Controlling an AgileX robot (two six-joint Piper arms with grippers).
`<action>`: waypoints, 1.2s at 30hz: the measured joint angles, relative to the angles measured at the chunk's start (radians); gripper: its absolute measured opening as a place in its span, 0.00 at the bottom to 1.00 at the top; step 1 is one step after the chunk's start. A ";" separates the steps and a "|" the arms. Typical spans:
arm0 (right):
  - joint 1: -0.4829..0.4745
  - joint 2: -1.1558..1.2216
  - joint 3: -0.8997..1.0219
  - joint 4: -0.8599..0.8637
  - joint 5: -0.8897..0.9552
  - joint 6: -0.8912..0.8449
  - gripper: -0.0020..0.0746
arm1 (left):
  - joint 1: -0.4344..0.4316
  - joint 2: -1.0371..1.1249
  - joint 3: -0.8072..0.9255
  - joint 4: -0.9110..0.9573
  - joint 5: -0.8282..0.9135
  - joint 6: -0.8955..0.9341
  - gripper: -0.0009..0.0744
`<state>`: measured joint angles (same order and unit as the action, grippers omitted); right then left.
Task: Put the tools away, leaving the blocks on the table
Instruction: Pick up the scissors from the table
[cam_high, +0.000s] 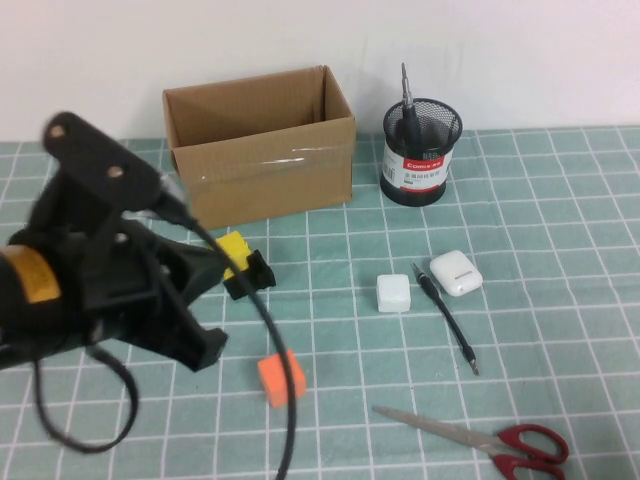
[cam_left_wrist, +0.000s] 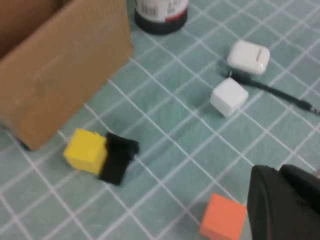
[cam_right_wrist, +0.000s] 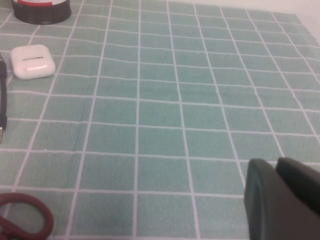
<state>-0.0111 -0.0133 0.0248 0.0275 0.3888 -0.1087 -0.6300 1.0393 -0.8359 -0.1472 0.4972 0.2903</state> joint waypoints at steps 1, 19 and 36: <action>0.000 0.000 0.000 0.000 0.000 0.000 0.01 | 0.002 -0.020 0.010 0.014 -0.008 -0.011 0.01; 0.000 0.000 0.000 0.000 0.000 0.000 0.01 | 0.394 -0.849 0.741 0.085 -0.520 -0.140 0.01; 0.000 0.000 0.000 0.000 0.000 0.000 0.01 | 0.417 -1.047 0.863 0.116 -0.149 -0.181 0.01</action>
<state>-0.0111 -0.0133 0.0248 0.0275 0.3888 -0.1087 -0.2134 -0.0081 0.0274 -0.0315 0.3486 0.1092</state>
